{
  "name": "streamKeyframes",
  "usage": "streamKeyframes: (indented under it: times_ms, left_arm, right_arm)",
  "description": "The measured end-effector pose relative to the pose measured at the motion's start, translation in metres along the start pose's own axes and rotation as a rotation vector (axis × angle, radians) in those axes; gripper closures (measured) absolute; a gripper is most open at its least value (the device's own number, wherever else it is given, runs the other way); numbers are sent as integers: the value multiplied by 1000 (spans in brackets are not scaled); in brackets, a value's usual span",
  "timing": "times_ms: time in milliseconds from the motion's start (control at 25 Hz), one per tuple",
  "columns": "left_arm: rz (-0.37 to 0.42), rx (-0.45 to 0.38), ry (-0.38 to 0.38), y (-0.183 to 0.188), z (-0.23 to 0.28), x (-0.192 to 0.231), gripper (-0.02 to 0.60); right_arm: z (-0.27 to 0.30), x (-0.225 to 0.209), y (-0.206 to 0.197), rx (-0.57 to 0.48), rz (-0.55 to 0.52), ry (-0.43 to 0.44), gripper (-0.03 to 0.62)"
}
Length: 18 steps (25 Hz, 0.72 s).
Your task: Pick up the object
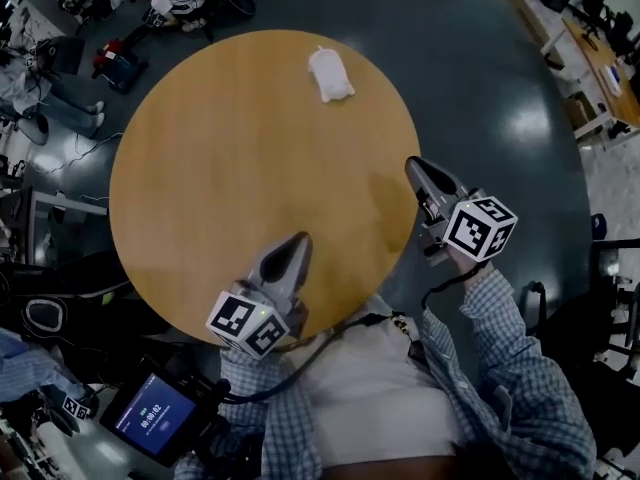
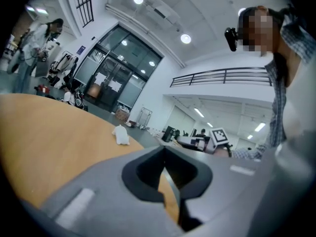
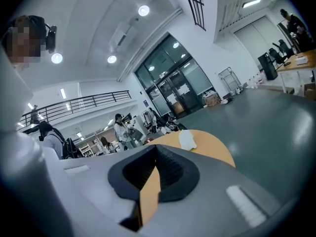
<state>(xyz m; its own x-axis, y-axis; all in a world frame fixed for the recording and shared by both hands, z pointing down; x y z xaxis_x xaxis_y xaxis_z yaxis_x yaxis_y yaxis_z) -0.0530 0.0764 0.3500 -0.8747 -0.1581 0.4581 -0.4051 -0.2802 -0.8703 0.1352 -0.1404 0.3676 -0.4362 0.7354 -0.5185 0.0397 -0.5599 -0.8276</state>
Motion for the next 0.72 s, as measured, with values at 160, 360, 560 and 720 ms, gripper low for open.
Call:
streamKeyframes:
  times_ms: [160,360,560,720]
  left_arm:
    - [-26,2,78,5,27,12,578]
    - [-48,17,143,7,44,30,578]
    - [-85,18,204,13,53,37,578]
    - [-105,19,230,16,69,43,578]
  right_arm:
    - [53,-31,23,90,-73,55,588]
    - [115,-58,31,177,-119,102,588]
    - [168,-82,35,251,-125,116,588]
    - [204,-103,39,313,-144,107,586]
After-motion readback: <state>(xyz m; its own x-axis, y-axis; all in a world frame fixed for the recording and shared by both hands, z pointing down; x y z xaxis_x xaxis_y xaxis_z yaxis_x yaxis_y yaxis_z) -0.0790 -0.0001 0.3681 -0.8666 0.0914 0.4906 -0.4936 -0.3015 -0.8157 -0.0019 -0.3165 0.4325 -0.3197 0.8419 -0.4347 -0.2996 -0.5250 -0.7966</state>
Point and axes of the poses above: the fingertips, and each gripper's own axes: z forward along the fingers, x to its left, y out of its top, the point moved 7 cm from there along -z, backward along the fingers, and after that the axes turned 3 degrees about x, right-handed, at the moved point
